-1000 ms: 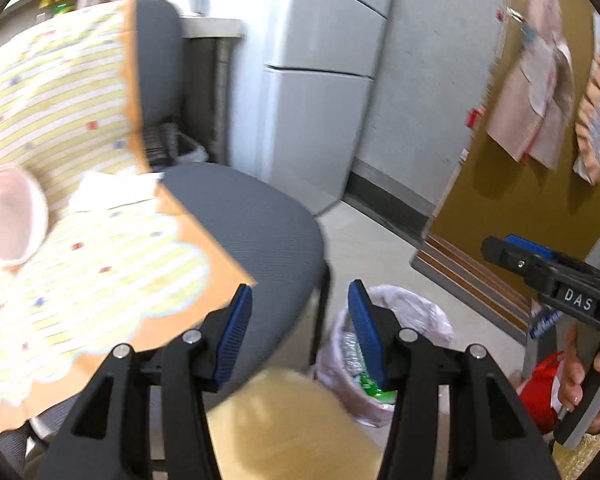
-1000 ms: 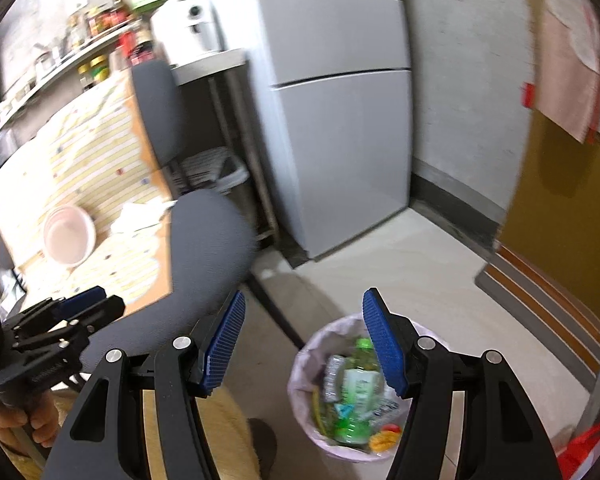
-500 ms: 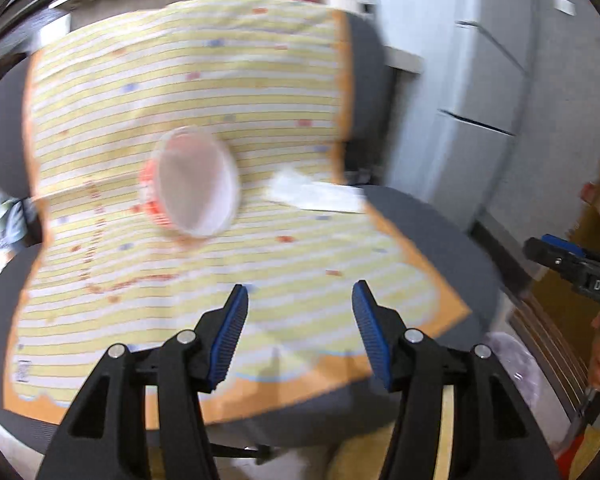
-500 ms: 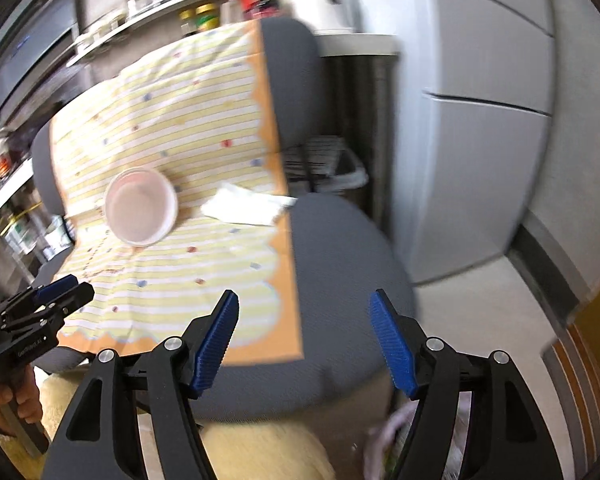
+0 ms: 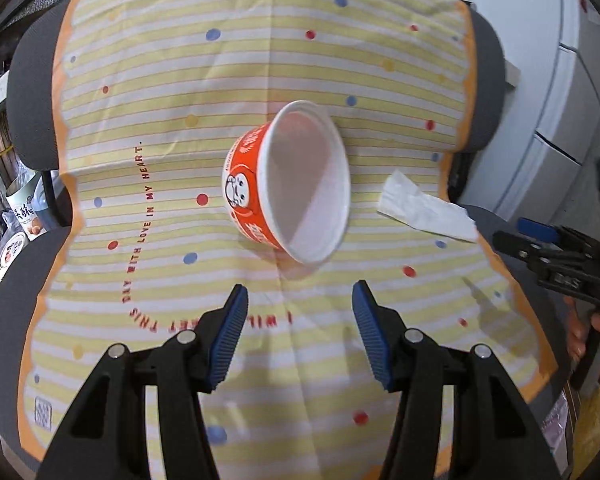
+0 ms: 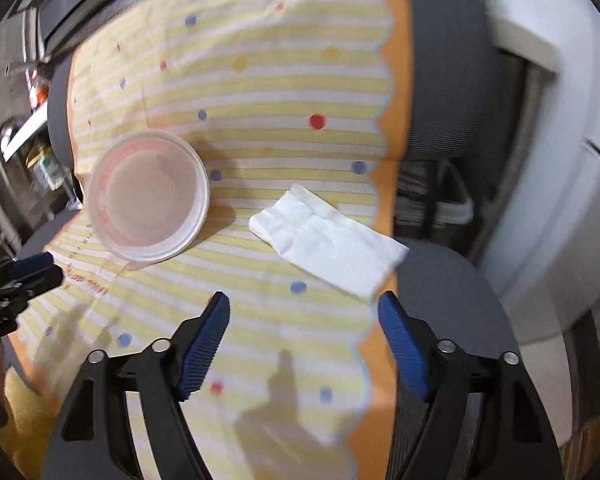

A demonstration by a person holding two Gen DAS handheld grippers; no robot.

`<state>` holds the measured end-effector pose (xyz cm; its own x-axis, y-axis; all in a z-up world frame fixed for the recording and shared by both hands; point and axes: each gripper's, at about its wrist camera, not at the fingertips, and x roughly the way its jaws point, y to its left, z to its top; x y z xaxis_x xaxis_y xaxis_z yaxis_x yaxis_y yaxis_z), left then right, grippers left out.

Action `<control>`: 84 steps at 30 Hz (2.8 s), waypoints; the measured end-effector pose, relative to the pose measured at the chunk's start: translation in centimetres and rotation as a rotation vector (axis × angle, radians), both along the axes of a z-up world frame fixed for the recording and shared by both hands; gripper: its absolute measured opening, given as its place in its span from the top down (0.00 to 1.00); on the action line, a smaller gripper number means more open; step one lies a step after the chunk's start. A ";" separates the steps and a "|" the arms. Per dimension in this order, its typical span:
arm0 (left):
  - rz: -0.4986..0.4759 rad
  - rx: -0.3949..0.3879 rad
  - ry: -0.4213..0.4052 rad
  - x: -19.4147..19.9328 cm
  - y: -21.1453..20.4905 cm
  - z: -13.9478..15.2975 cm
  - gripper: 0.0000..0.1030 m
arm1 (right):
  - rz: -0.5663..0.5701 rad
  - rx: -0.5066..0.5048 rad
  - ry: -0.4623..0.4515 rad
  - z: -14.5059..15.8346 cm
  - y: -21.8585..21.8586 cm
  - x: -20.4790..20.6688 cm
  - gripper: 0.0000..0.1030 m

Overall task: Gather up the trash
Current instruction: 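Grasp the white tissue with the right gripper, then grasp the orange cup rim with the left gripper while the right gripper holds the tissue, then carry the cup and tissue to the bin and open the left gripper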

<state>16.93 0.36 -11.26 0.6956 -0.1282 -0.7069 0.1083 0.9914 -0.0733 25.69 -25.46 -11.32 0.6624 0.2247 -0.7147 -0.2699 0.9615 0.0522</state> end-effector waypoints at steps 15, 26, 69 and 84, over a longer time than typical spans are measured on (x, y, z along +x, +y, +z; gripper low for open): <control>0.007 -0.031 0.053 4.2 1.4 -2.2 0.49 | -0.023 0.008 0.164 -5.2 -1.4 10.7 0.24; 0.007 -0.046 0.072 2.9 1.4 -2.4 0.49 | 0.069 -0.126 0.180 -4.9 2.5 2.8 0.92; -0.280 -0.093 -0.025 -9.4 -8.7 2.8 0.97 | -0.470 0.151 -0.050 5.5 -7.7 -25.8 0.95; -0.782 0.013 0.107 -17.3 -28.8 -2.3 0.96 | -0.818 0.181 -0.087 4.0 -19.6 -37.9 0.95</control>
<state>-0.40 -28.47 -13.57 0.3353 -0.5434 -0.7696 0.7672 0.6316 -0.1117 -12.18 -45.02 -7.36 0.7171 -0.2437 -0.6530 0.4983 0.8343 0.2359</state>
